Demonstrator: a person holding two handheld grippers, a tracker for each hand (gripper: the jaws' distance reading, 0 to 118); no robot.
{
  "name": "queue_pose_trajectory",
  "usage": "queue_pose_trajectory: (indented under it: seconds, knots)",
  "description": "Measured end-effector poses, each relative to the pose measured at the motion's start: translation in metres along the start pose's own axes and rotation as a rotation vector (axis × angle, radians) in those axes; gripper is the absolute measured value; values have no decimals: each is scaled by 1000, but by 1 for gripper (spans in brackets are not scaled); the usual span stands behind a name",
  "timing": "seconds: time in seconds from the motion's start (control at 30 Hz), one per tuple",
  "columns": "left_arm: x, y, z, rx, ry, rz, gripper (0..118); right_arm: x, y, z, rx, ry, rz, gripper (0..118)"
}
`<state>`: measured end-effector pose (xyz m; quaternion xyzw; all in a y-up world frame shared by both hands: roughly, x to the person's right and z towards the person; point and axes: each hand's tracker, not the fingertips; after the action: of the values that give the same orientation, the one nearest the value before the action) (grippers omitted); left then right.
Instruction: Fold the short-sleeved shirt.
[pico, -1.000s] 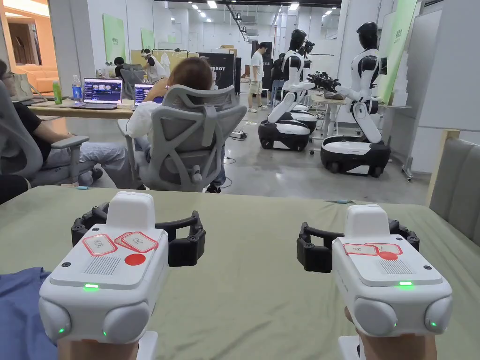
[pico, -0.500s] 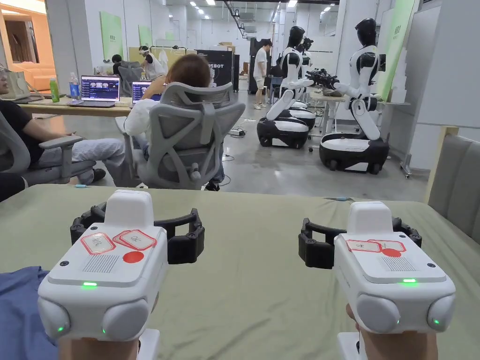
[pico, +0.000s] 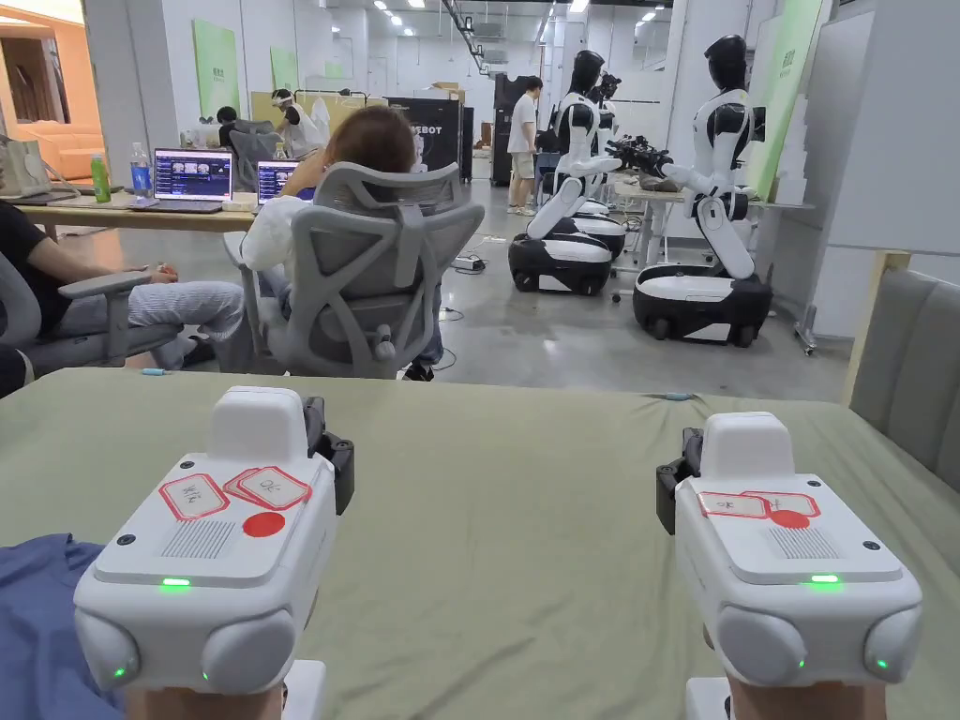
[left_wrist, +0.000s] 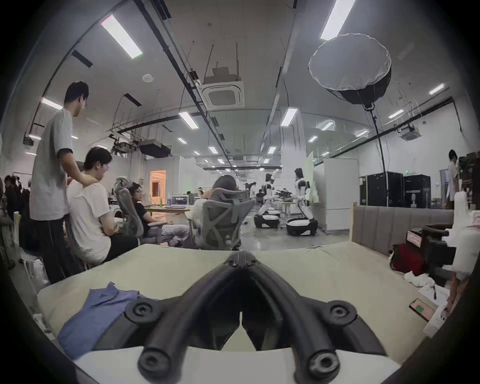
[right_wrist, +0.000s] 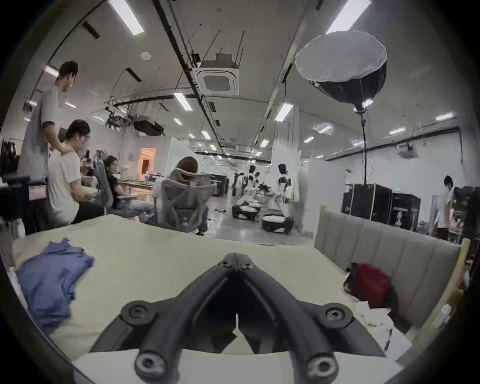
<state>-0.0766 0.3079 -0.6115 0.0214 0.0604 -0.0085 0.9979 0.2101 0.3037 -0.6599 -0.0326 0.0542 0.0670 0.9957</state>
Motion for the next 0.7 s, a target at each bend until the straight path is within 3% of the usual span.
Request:
queue_pose_trajectory:
  seconds: [0.13, 0.23, 0.3, 0.57, 0.7]
  knots:
    - [-1, -1, 6, -10, 19, -31, 0, -3, 3, -2, 1, -22, -2, 0]
    - [-22, 3, 18, -6, 70, -40, 0, -24, 10, -8, 0, 24, -7, 0]
    - [-48, 6, 30, -14, 125, -49, 0, -54, 16, -14, 16, 98, -18, 0]
    - [-197, 5, 118, -60, 541, -19, 0, -233, 28, -9, 46, 506, 40, 0]
    - [-227, -7, 143, -95, 641, -65, 0, -277, 22, -2, 38, 614, 47, 0]
